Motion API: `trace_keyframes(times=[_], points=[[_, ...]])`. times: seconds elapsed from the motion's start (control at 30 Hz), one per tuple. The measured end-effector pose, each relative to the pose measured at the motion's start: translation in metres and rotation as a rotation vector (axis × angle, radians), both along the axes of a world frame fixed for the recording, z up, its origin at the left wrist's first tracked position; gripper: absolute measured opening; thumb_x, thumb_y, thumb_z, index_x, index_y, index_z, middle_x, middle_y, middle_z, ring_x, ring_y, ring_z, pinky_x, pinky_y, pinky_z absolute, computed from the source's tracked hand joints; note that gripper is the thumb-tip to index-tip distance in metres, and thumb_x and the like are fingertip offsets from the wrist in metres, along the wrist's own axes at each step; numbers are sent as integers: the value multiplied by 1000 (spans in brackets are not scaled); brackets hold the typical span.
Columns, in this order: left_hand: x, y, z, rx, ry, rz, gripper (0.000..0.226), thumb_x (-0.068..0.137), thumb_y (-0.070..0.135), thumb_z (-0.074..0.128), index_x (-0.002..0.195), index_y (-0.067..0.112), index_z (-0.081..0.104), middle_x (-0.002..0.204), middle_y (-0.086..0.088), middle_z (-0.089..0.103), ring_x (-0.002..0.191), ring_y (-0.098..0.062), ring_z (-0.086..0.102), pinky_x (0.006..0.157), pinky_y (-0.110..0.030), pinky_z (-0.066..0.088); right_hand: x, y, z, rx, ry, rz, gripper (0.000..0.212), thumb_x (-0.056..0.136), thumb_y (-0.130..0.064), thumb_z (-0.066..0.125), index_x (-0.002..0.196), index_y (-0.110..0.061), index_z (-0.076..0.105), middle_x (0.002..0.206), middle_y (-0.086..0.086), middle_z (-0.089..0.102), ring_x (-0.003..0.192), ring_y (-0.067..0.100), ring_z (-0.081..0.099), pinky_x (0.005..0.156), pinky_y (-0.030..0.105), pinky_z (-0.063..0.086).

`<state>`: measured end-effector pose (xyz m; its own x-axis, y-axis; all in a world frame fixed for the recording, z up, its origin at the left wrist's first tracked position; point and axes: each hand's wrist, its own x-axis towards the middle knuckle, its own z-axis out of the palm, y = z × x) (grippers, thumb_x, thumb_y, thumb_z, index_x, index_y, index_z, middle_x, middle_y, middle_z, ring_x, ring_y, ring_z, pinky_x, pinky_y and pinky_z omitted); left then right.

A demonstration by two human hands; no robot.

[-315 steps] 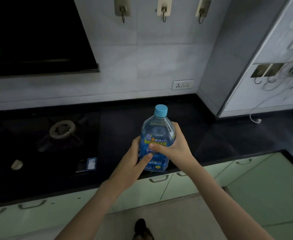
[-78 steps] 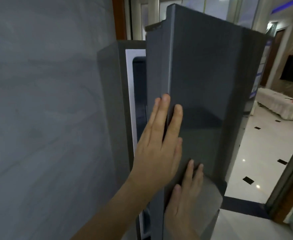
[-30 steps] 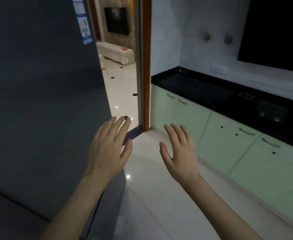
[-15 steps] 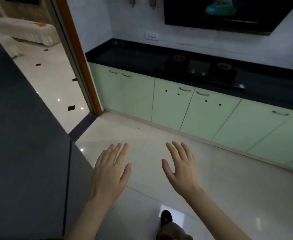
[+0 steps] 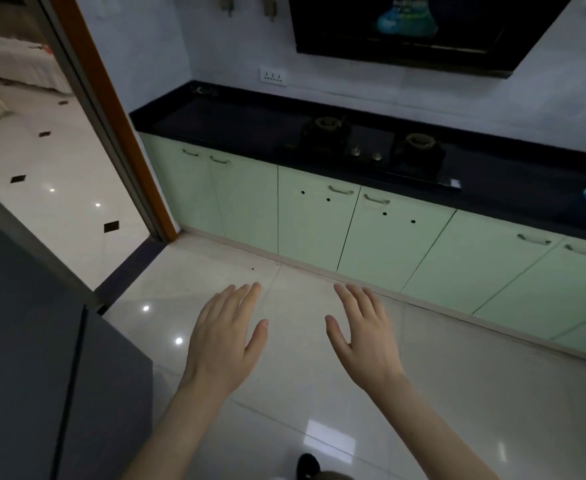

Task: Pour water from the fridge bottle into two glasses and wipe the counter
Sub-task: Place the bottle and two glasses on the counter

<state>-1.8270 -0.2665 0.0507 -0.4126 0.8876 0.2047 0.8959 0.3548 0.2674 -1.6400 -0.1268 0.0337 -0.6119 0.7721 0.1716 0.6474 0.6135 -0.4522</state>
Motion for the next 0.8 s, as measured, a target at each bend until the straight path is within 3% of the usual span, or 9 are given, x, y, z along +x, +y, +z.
trace_keyframes(times=[0.4, 0.8], points=[[-51, 57, 6, -25, -3, 191, 57, 93, 43, 33, 138, 10, 48, 129, -9, 60, 122, -31, 53, 102, -43, 42, -85, 88, -1, -6, -34, 234, 60, 95, -50, 29, 144, -18, 44, 144, 5, 49, 138, 31, 36, 110, 44, 36], [-218, 115, -15, -20, -28, 277, 58, 93, 48, 31, 135, 14, 51, 129, -6, 61, 120, -26, 57, 97, -41, 46, -270, 157, -25, -37, -67, 335, 63, 95, -54, 25, 147, -22, 38, 146, 3, 47, 138, 28, 35, 113, 42, 31]])
